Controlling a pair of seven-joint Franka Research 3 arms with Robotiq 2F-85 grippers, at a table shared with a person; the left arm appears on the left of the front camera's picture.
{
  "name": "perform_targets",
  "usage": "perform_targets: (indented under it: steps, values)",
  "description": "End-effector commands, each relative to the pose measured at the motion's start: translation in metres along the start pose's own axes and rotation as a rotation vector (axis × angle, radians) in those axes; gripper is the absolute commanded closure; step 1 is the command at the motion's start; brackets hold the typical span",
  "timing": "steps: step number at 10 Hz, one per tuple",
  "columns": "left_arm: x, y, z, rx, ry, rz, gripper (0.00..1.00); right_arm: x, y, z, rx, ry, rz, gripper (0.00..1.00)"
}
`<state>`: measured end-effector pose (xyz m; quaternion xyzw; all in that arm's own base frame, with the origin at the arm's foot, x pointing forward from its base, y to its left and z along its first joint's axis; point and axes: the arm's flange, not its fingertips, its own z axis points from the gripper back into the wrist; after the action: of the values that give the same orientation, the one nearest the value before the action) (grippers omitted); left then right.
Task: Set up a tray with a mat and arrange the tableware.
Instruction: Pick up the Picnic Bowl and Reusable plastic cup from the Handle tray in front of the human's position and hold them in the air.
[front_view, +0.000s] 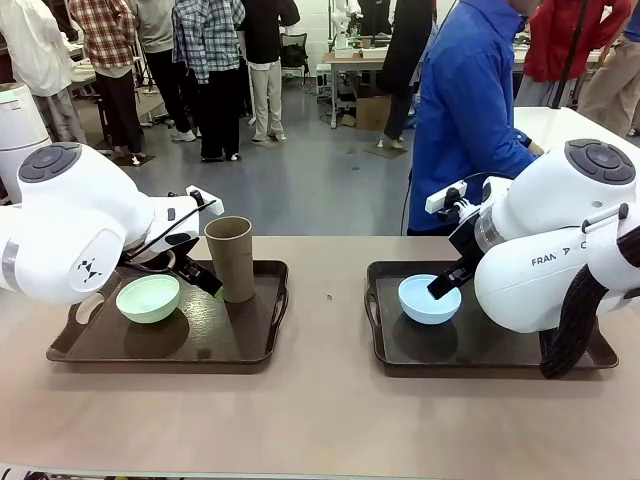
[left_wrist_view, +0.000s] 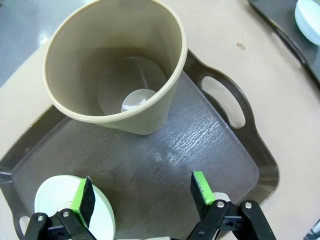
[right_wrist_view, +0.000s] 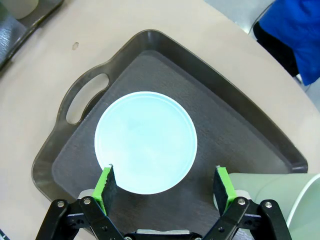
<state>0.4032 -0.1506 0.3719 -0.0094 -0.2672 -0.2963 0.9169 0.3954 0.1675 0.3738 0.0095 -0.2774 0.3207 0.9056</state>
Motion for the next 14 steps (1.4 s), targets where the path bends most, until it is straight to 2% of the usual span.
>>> perform_targets:
  steps: [1, 2, 3, 4, 5, 7, 8, 9, 10, 11, 12, 14]
  values:
    - [0.0, 0.0, 0.0, 0.0, 0.0, 0.001, 0.0, 0.0, 0.0, 0.0, 0.0, 0.0, -0.001, 0.0]
    - [0.0, 0.0, 0.0, 0.0, 0.0, 0.001, 0.0, 0.0, 0.0, 0.0, 0.0, 0.0, 0.0, 0.0]
    - [0.0, 0.0, 0.0, 0.0, 0.0, 0.0, 0.0, 0.001, 0.003, 0.009, 0.019, -0.024, 0.059, 0.0]
    - [-0.013, -0.003, 0.026, -0.006, 0.048, 0.049, 0.0, -0.012, 0.013, 0.03, -0.025, 0.009, 0.056, 0.0]
    - [-0.03, -0.004, 0.06, -0.029, 0.127, 0.078, 0.0, -0.032, 0.022, 0.062, -0.044, 0.086, 0.024, 0.0]
    - [-0.068, -0.006, 0.133, -0.053, 0.219, 0.092, 0.0, -0.085, 0.031, 0.139, -0.081, 0.167, -0.079, 0.0]
    - [-0.093, -0.015, 0.169, -0.084, 0.218, 0.126, 0.0, -0.125, 0.034, 0.17, -0.095, 0.25, -0.162, 0.0]
    - [-0.1, -0.015, 0.183, -0.117, 0.205, 0.138, 0.0, -0.147, 0.04, 0.18, -0.041, 0.298, -0.211, 0.0]
    - [-0.109, -0.019, 0.192, -0.112, 0.18, 0.184, 0.0, -0.169, 0.047, 0.189, -0.031, 0.307, -0.262, 0.0]
    - [-0.106, -0.016, 0.192, -0.05, 0.138, 0.211, 0.0, -0.172, 0.045, 0.196, -0.062, 0.282, -0.279, 0.0]
    - [-0.04, 0.0, 0.196, -0.114, 0.218, 0.118, 0.0, -0.041, 0.007, 0.191, -0.07, 0.295, -0.193, 0.0]
    - [-0.04, 0.0, 0.196, -0.114, 0.218, 0.118, 0.0, -0.041, 0.007, 0.191, -0.07, 0.295, -0.193, 0.0]
